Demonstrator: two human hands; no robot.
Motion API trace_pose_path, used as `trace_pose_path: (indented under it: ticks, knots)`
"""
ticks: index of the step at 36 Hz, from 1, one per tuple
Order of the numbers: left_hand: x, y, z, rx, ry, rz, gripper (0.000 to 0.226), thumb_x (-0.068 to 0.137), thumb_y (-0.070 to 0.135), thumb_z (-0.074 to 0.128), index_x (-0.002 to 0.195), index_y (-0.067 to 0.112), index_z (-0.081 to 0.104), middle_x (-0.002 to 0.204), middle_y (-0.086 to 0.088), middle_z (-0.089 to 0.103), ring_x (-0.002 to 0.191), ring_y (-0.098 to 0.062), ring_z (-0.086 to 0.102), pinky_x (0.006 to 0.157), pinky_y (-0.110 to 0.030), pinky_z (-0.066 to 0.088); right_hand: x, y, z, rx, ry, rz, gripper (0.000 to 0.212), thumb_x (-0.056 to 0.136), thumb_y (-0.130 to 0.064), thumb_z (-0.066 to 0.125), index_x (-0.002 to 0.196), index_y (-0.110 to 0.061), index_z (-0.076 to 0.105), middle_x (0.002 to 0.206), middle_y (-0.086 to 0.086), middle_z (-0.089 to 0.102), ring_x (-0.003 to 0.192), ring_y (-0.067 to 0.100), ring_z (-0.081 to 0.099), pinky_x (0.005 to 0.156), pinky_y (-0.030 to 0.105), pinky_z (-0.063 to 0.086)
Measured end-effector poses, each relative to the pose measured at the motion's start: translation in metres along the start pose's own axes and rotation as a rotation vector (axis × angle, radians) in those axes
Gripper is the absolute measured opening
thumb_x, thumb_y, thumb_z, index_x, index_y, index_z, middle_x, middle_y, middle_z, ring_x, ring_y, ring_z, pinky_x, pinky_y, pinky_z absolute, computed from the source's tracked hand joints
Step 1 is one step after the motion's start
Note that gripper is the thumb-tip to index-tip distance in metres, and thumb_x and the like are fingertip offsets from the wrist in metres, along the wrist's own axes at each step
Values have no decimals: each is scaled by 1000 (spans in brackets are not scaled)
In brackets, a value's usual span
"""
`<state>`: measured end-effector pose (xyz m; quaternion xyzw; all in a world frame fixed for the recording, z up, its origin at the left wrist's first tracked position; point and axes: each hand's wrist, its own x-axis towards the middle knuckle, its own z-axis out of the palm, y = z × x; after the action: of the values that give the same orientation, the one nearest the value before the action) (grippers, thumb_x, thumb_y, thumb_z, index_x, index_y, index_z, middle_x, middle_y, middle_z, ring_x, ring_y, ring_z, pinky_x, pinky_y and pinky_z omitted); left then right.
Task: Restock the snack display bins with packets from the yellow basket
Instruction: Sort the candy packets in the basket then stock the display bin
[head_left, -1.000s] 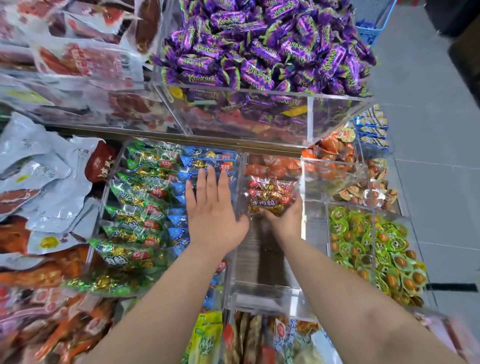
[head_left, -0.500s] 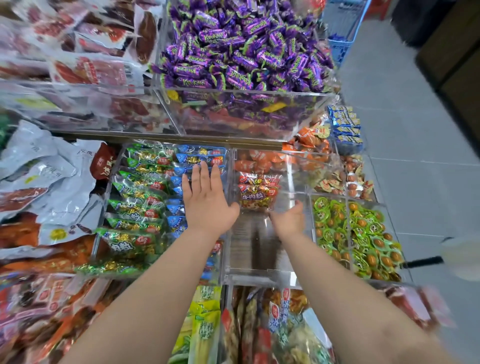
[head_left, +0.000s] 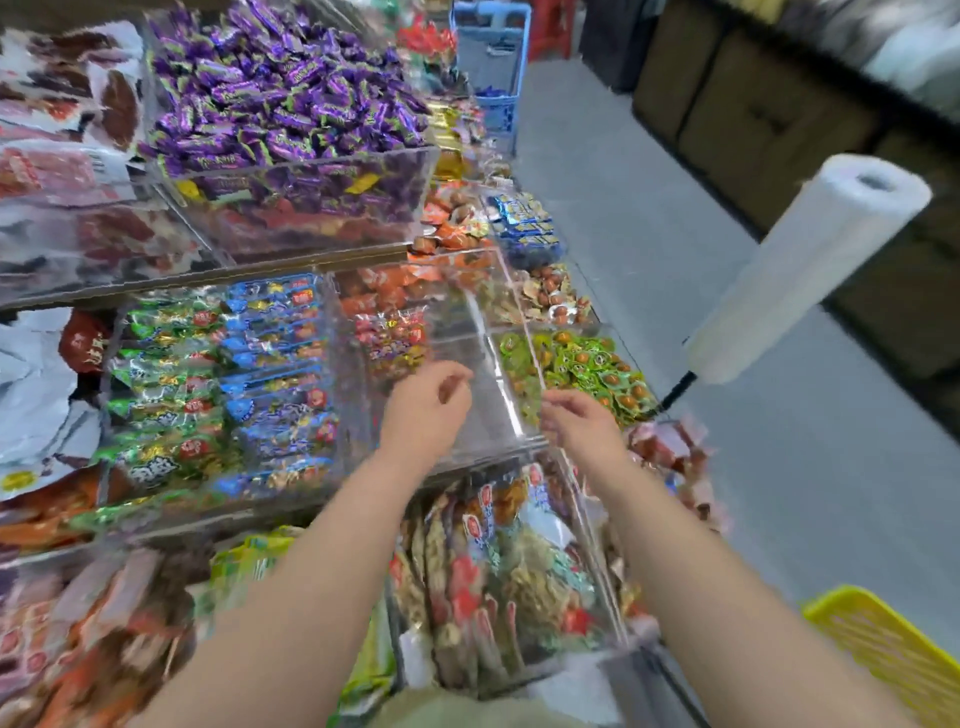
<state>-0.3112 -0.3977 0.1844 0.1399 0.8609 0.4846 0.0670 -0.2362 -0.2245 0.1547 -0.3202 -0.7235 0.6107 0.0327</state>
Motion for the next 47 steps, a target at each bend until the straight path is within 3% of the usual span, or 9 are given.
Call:
trace_pose_path:
  ticks: [3, 6, 10, 16, 22, 28, 40, 43, 47]
  knots:
    - [-35, 0, 50, -159, -107, -120, 26, 88, 5, 57, 79, 29, 65, 80, -4, 69, 77, -19, 64, 75, -29, 47, -25, 33, -34, 63, 49, 78, 13, 87, -12, 60, 84, -25, 61, 87, 0, 65, 79, 14, 60, 72, 26, 48]
    - [-72, -11, 100, -236, -263, -309, 25, 90, 2, 53, 77, 19, 65, 67, -3, 64, 59, -8, 61, 65, -29, 46, -55, 82, -70, 67, 102, 204, 10, 85, -12, 59, 78, -19, 63, 70, -3, 63, 63, 11, 57, 56, 22, 41]
    - [-123, -35, 150, -117, -429, -376, 33, 88, 0, 55, 61, 18, 60, 58, 0, 60, 63, -20, 58, 70, -32, 48, -104, 149, -116, 150, 171, 396, 14, 86, -8, 56, 73, -12, 61, 57, -2, 54, 52, 12, 46, 48, 22, 33]
    - [-197, -45, 200, 66, -657, -499, 32, 93, 2, 49, 65, 14, 50, 61, -4, 53, 55, -17, 49, 43, -15, 40, -201, 216, -173, 136, 342, 513, 38, 89, -4, 46, 53, -17, 46, 34, -9, 39, 31, 0, 32, 32, 12, 21]
    - [-270, -29, 238, 223, -917, -557, 26, 96, 4, 47, 71, 10, 48, 65, -9, 49, 54, -18, 46, 31, -12, 32, -293, 284, -214, 112, 385, 692, 36, 87, -5, 47, 53, -17, 44, 55, 5, 40, 47, 14, 32, 47, 24, 21]
    - [-317, -6, 278, 362, -1015, -580, 20, 97, 10, 46, 77, 10, 51, 72, -9, 57, 62, -22, 54, 57, -22, 34, -362, 345, -245, 383, 484, 885, 22, 93, -10, 45, 73, -14, 50, 67, 7, 46, 54, 15, 40, 51, 22, 27]
    - [-360, 55, 373, 384, -1138, -472, 12, 96, 14, 46, 88, 11, 54, 74, -5, 60, 60, -16, 54, 56, -25, 40, -404, 369, -367, 423, 836, 735, 23, 86, -11, 49, 64, -16, 53, 65, 3, 52, 64, 17, 50, 58, 29, 35]
    - [-356, 68, 400, 409, -1173, -429, 12, 97, 17, 46, 90, 14, 55, 78, -5, 61, 66, -16, 58, 62, -26, 44, -401, 372, -403, 335, 956, 669, 14, 87, -13, 52, 87, -9, 65, 79, 8, 60, 75, 20, 54, 69, 29, 37]
    - [-354, 85, 444, 458, -1253, -380, 15, 97, 18, 48, 84, 17, 54, 77, -4, 60, 63, -15, 56, 59, -25, 42, -397, 381, -442, 102, 1100, 719, 29, 86, -10, 55, 114, -10, 63, 109, 10, 65, 95, 24, 58, 75, 27, 39]
